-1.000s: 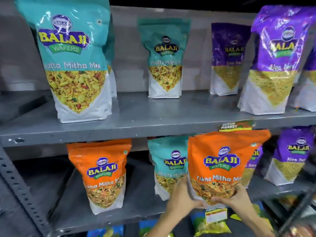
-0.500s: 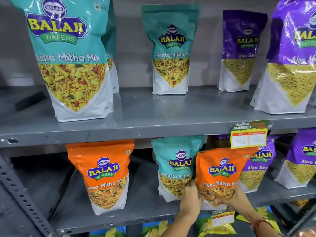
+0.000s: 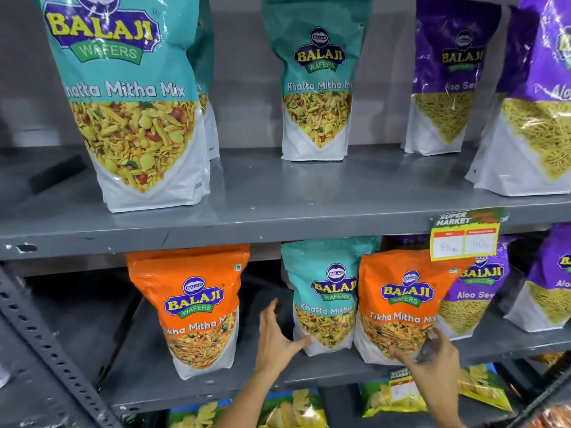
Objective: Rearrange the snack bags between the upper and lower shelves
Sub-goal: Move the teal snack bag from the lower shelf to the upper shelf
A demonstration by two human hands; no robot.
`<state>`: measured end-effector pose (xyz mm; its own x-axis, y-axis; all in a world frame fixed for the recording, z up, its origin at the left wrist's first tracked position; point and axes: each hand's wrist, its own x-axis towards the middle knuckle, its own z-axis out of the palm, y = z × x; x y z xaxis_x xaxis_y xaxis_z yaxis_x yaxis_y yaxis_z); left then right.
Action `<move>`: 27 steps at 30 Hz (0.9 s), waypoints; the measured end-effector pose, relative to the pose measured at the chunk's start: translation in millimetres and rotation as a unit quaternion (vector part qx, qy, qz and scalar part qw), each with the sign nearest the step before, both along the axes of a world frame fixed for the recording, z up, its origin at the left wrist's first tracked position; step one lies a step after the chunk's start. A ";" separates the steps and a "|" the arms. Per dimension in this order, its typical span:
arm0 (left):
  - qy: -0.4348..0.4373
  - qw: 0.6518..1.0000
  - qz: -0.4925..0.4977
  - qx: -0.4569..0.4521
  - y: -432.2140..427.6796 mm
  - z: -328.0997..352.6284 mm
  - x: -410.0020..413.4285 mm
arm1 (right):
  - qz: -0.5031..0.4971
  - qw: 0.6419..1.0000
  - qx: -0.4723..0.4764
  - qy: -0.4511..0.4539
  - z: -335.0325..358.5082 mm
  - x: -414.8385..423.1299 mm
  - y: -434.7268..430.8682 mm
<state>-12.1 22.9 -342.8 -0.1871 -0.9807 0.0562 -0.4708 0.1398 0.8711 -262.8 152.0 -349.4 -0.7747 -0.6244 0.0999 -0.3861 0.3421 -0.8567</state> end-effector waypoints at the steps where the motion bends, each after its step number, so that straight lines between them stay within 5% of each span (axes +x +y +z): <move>1: -0.004 0.999 -0.034 0.034 -4.8 0.7 -1.7 | -0.037 0.999 0.003 0.017 -7.7 12.5 3.2; 5: 0.043 0.988 -0.120 0.084 -16.2 9.9 -13.6 | 0.021 0.997 -0.046 0.066 -16.9 83.9 -6.1; 8: 0.049 0.986 -0.131 0.087 -24.9 6.2 -17.9 | 0.125 0.991 -0.054 -0.006 -14.8 111.9 -31.9; 20: 0.040 0.991 -0.112 0.060 -21.2 1.5 0.8 | 0.115 0.990 -0.031 -0.070 -20.2 121.9 -55.2; 27: 0.032 0.993 -0.091 0.071 -12.8 1.1 43.2 | 0.212 0.977 0.039 -0.005 -21.6 128.8 -59.8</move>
<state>31.1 10.1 -341.6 -0.3633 -0.9295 -0.0633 -0.3918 0.0908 0.9155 -134.1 92.2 -371.0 -0.4462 -0.8944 0.0321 -0.4988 0.2188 -0.8387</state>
